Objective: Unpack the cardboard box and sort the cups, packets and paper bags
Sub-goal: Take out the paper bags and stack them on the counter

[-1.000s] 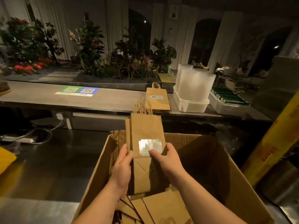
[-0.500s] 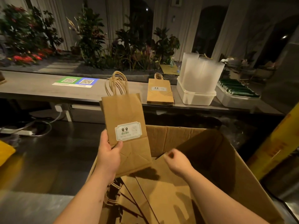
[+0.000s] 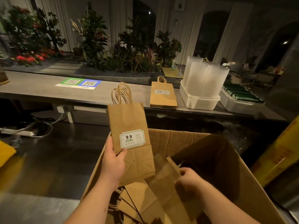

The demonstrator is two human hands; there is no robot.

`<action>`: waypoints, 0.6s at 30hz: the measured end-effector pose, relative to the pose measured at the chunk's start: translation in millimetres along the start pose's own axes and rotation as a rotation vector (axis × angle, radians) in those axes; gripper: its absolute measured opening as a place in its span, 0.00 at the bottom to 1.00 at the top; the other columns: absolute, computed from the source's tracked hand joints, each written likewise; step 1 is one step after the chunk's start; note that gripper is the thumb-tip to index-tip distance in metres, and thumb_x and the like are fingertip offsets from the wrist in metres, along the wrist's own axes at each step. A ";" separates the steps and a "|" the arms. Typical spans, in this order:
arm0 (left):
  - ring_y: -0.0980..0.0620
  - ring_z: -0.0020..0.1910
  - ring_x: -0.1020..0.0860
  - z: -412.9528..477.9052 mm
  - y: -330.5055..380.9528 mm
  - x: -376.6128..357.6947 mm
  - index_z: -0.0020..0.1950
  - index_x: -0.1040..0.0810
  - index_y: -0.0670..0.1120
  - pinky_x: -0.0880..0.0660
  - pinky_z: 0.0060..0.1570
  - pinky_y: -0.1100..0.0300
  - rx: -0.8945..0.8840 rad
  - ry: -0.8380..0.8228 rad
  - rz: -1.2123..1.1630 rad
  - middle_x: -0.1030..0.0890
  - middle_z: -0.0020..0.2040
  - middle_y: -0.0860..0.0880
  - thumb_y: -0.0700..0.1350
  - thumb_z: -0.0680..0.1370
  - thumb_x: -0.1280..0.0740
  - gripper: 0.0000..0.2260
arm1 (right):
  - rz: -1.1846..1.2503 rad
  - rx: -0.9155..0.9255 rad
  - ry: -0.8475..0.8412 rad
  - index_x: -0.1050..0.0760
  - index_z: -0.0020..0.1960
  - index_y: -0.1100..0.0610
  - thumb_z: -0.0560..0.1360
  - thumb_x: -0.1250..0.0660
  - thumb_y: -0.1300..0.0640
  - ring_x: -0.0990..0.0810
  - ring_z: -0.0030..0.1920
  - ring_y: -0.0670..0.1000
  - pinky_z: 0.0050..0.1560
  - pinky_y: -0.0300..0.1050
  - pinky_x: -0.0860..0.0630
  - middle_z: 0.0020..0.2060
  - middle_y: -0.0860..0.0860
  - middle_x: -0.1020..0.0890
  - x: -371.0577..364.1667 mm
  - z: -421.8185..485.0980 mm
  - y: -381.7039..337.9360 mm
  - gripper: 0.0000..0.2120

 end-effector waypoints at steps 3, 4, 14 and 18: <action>0.57 0.63 0.24 -1.2 -2.8 0.9 0.76 0.35 0.59 0.23 0.57 0.56 0.001 0.002 0.045 0.22 0.65 0.59 0.42 0.84 0.36 0.24 | 0.227 0.164 -0.037 0.20 0.59 0.55 0.79 0.30 0.61 0.13 0.48 0.54 0.51 0.52 0.16 0.49 0.54 0.14 30.8 -35.4 -23.8 0.09; 0.56 0.64 0.24 -2.6 -1.8 0.7 0.77 0.36 0.58 0.23 0.60 0.51 0.005 0.003 0.047 0.23 0.66 0.59 0.42 0.83 0.36 0.24 | 0.310 0.210 -0.020 0.19 0.56 0.56 0.80 0.32 0.61 0.13 0.46 0.54 0.52 0.54 0.16 0.46 0.55 0.13 41.8 -52.0 -33.1 0.06; 0.52 0.66 0.24 -13.6 -4.2 -13.3 0.72 0.32 0.65 0.26 0.66 0.40 0.070 -0.157 0.019 0.22 0.65 0.57 0.42 0.84 0.36 0.22 | 0.375 0.688 0.323 0.23 0.50 0.46 0.81 0.34 0.46 0.20 0.50 0.41 0.49 0.40 0.20 0.47 0.39 0.20 -6.0 -129.5 -155.4 0.05; 0.56 0.65 0.23 -17.4 1.1 -12.4 0.72 0.32 0.65 0.26 0.68 0.45 0.051 -0.160 -0.032 0.20 0.63 0.62 0.41 0.84 0.37 0.22 | -0.001 0.762 0.396 0.23 0.61 0.42 0.82 0.35 0.51 0.29 0.61 0.37 0.69 0.49 0.28 0.58 0.31 0.26 -31.6 -114.5 -163.3 0.09</action>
Point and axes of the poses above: each hand's wrist, its own z-axis towards the middle knuckle, its own x-axis out of the back of the hand, y = z × x, the point moved 7 cm from there along z, towards the middle knuckle
